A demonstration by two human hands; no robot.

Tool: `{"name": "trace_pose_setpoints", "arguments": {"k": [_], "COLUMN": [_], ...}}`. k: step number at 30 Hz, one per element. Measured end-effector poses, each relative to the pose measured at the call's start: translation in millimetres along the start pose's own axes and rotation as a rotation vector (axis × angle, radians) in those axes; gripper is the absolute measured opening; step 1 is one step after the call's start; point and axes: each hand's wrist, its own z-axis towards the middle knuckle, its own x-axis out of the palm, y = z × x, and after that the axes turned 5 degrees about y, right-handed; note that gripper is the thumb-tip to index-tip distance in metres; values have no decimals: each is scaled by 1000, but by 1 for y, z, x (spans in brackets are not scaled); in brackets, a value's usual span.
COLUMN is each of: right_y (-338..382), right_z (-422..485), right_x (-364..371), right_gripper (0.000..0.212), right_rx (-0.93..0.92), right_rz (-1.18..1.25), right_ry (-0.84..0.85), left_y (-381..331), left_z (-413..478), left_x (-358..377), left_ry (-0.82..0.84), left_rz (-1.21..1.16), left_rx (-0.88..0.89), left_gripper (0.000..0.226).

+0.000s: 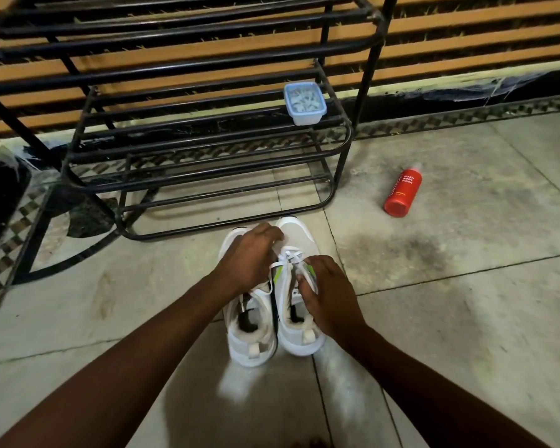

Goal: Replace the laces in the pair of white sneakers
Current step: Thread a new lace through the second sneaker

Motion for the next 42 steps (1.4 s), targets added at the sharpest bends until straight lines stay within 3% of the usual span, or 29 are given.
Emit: {"name": "trace_pose_setpoints", "arguments": {"k": [3,6,8,14,17,20,22,25,31,35,42], "right_y": [0,-2,-2,10,30,58,69,75,57,51,42], "right_z": [1,0,0,3,18,43,58,74,76,76,81], "right_x": [-2,-3,-4,-19,-34,-45,-50,-57,-64,-65,-63], "right_gripper": [34,34,35,36,37,52,44,11,3,7,9], "right_rx": [-7,-22,-21,-25,-93,-117,-139,-111,13,68,157], "right_rz": [25,23,22,206,320,487,560,558,588,511,363], "right_ry": [-13,-7,0,-92,-141,-30,-9,-82,-195,-269,-346], "left_y": [-3,-7,-7,-19,-33,-40,-38,-19,49,86,126], "left_z": [5,7,5,-10,-18,-27,-31,-41,-61,-75,-95], "left_x": [1,-5,-13,-62,-83,-96,-100,-103,-85,-67,-43], "left_ry": [20,35,49,-161,-223,-239,-255,-328,-382,-388,-320], "left_rz": [246,243,154,-476,-568,-633,-651,-652,-716,-672,-411], "left_rx": [-10,12,25,71,127,173,173,112,-82,-231,-500], "left_gripper": [24,28,24,8,5,4,7,9,5,23,22]}}
